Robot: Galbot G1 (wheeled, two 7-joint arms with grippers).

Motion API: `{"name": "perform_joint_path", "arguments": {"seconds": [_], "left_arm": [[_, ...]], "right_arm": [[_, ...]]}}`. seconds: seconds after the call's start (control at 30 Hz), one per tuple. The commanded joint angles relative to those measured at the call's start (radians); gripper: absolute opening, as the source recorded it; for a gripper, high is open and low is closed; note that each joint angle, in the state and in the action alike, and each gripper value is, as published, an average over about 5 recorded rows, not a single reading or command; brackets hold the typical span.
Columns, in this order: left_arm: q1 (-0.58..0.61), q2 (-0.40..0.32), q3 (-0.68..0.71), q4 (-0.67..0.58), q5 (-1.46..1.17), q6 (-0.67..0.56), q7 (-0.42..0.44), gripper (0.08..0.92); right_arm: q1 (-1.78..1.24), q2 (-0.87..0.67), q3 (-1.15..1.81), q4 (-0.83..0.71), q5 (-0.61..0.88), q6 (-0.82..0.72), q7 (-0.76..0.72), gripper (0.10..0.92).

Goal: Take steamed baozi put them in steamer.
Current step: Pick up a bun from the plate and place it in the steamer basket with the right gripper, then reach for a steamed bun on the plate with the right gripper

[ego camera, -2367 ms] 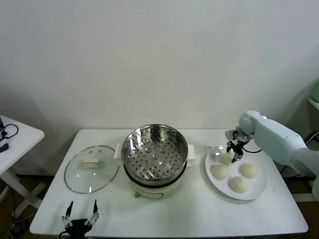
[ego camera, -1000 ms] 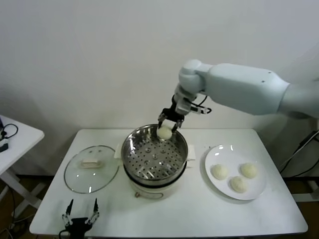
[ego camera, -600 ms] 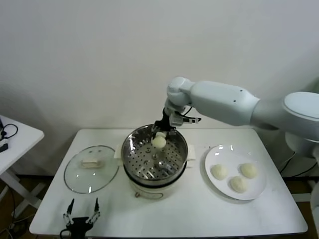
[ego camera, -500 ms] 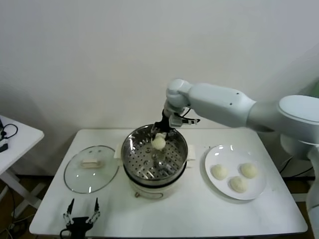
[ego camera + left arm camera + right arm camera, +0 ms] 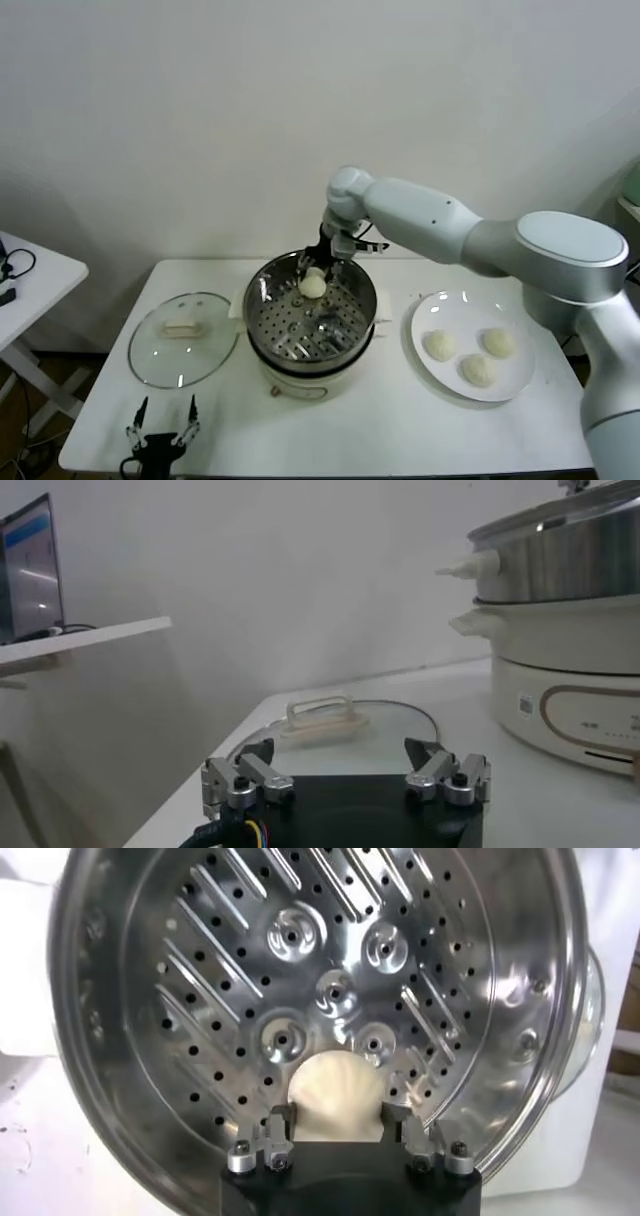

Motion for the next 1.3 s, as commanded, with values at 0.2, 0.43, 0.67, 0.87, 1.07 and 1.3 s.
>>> {"name": "perform_joint_path", "arguments": {"seconds": [0.2,0.43,0.67,0.87,1.07,1.3], "left_arm": [[0.004,-0.022,0.008,-0.007,0.005,0.003,0.001,0.823],[0.017,-0.026,0.018,-0.024,0.025,0.004,0.001,0.823],[0.034,-0.03,0.024,-0.036,0.036,-0.006,0.001,0.823],[0.04,-0.028,0.021,-0.045,0.031,-0.013,0.001,0.823],[0.042,-0.026,0.014,-0.046,0.023,-0.021,0.0,0.823],[0.035,-0.026,0.01,-0.033,0.02,-0.029,0.0,0.823]], "right_arm": [[0.013,-0.006,-0.011,-0.004,0.111,0.049,-0.003,0.81],[0.234,-0.088,-0.246,0.083,0.579,-0.039,-0.11,0.823],[0.411,-0.215,-0.562,0.138,1.045,-0.374,-0.21,0.823],[0.475,-0.371,-0.673,0.235,1.054,-0.66,-0.183,0.823],[0.544,-0.505,-0.808,0.446,1.077,-0.917,-0.061,0.823],[0.467,-0.612,-0.804,0.532,1.03,-1.021,0.003,0.823]]}}
